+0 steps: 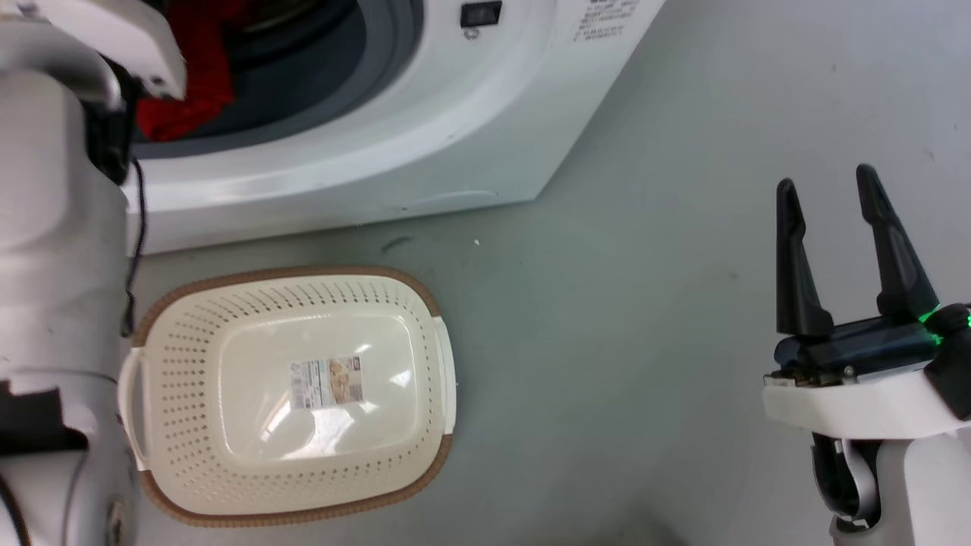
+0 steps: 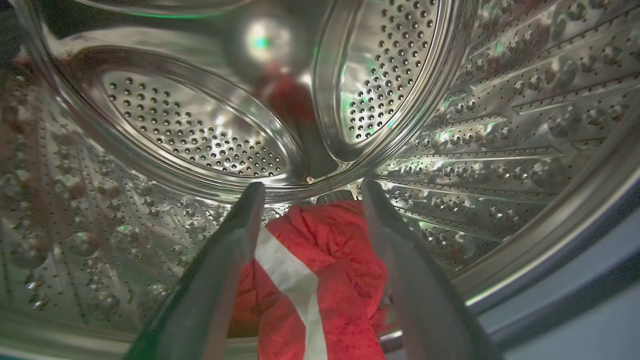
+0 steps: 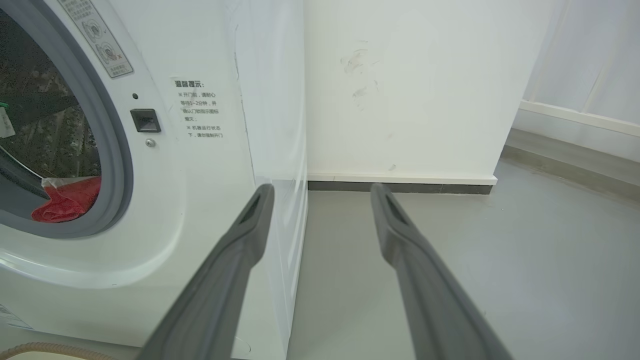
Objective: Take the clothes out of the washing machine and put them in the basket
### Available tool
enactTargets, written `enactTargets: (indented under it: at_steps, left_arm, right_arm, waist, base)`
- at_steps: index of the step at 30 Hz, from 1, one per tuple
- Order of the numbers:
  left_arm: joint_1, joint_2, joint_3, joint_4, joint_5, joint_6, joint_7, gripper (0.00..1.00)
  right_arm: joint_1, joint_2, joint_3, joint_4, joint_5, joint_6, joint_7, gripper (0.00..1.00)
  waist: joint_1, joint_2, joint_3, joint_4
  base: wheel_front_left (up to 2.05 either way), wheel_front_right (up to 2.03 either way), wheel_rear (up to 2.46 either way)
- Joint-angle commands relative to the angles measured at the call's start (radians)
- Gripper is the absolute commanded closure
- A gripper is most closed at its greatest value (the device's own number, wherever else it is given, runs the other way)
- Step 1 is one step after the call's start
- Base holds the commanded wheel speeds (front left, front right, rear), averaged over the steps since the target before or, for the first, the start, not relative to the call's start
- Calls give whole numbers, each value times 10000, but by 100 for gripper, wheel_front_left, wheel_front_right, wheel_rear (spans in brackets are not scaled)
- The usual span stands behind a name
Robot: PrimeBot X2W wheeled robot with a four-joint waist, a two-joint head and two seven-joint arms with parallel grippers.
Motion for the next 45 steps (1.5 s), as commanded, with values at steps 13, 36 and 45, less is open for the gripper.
enactTargets:
  at_steps: [13, 36, 45]
  left_arm:
    - [-3506, 741, -1202, 2116, -43, -106, 2940, 0]
    - [-6820, 1060, -2623, 4025, -1085, -112, 7999, 0]
    - [-6401, 1048, -3309, 3955, -1491, -114, 7852, 100]
  right_arm:
    - [-1035, 21, -291, -298, 539, -7, -25, 0]
    - [-1512, 20, -250, -420, 1234, -7, -25, 0]
    - [-1559, 18, -302, -347, 1325, -7, -24, 0]
  waist:
    - [-2, -1, 2403, -723]
    - [-2, -1, 3937, -1181]
    - [-2, -1, 3797, -1115]
  base:
    - [0, 0, 0]
    - [0, 0, 0]
    - [0, 0, 0]
